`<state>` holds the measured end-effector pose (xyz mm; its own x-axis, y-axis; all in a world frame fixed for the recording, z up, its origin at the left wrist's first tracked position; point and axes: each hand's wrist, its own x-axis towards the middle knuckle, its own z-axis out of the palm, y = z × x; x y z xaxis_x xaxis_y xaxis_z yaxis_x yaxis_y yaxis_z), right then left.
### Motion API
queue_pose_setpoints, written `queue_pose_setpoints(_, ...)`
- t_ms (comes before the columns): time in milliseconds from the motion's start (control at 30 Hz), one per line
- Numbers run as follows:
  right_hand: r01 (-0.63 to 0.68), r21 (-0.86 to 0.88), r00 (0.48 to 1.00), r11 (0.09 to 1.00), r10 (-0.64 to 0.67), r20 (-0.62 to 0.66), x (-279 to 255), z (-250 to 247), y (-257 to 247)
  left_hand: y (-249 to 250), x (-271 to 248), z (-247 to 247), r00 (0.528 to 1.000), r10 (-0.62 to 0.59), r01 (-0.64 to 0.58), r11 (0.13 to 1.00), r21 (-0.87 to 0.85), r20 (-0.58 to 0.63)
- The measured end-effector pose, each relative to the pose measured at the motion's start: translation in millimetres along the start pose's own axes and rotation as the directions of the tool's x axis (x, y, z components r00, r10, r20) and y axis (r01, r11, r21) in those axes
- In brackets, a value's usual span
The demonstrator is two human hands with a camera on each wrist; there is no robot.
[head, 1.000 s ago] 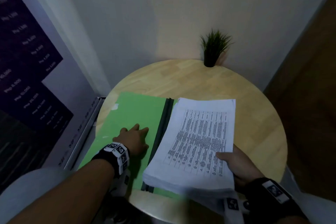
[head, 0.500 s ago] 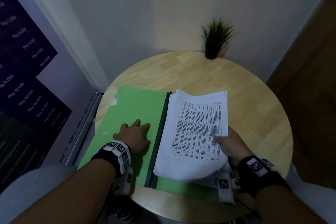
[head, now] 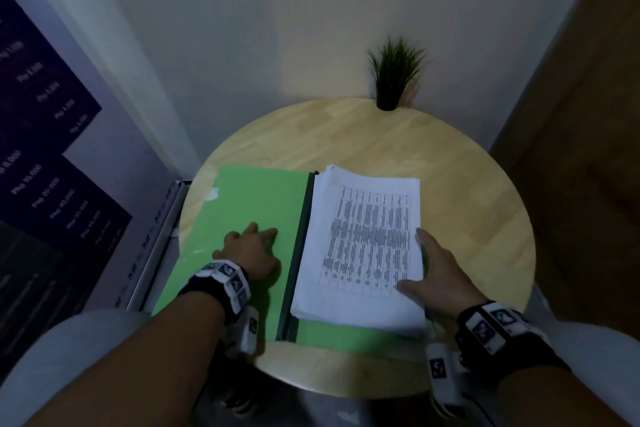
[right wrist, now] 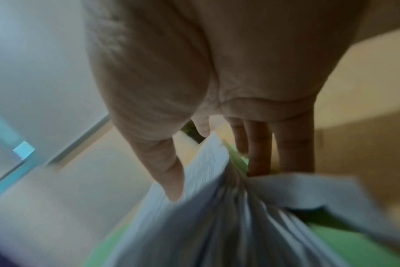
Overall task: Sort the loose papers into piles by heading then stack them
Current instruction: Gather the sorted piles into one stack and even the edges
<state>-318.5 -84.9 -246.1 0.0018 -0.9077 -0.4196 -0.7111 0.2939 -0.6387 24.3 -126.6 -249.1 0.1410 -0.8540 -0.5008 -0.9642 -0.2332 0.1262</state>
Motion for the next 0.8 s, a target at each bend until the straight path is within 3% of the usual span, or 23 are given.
queue_pose_setpoints(67, 0.055, -0.159, 0.998, 0.986, -0.058, -0.015, -10.5, 6.3, -0.3, -9.5, -1.3, -4.2, 0.995, -0.054, 0.045, 0.993, -0.11, -0.086)
queue_pose_setpoints(167, 0.088, -0.262, 0.995, 0.961, -0.071, 0.072, -21.6, 17.0, -3.4, -36.2, 3.4, -16.5, 0.968, -0.172, 0.139, 0.973, -0.182, -0.183)
queue_pose_setpoints(333, 0.082, -0.46, 0.99, 0.884, -0.021, 0.137, -24.5, 28.1, -2.6, -90.2, 9.0, -15.2, 0.936, -0.346, 0.313, 0.905, -0.288, -0.07)
queue_pose_setpoints(367, 0.084, -0.466, 0.99, 0.881, -0.022, 0.136, -24.3, 29.0, -2.6, -95.8, 6.3, -13.0, 0.94, -0.337, 0.317, 0.915, -0.25, -0.042)
queue_pose_setpoints(467, 0.084, -0.461, 0.99, 0.883, -0.023, 0.137, -22.0, 29.1, -1.0, -107.0, 1.0, -17.0, 0.928, -0.37, 0.321, 0.86, -0.398, -0.051)
queue_pose_setpoints(533, 0.086, -0.457, 0.99, 0.885, -0.024, 0.139, -20.8, 29.1, -0.4, -105.0, -9.1, -38.4, 0.927, -0.354, 0.266, 0.854, -0.448, -0.123)
queue_pose_setpoints(633, 0.085, -0.448, 0.991, 0.89, -0.029, 0.131, -19.3, 29.2, 0.1, -94.1, -30.7, -84.8, 0.919, -0.271, 0.09, 0.851, -0.517, -0.286)
queue_pose_setpoints(800, 0.086, -0.438, 0.992, 0.895, -0.035, 0.124, -18.6, 29.0, -2.8, -39.6, -88.9, -137.6, 0.91, 0.06, -0.243, 0.879, -0.411, -0.41)
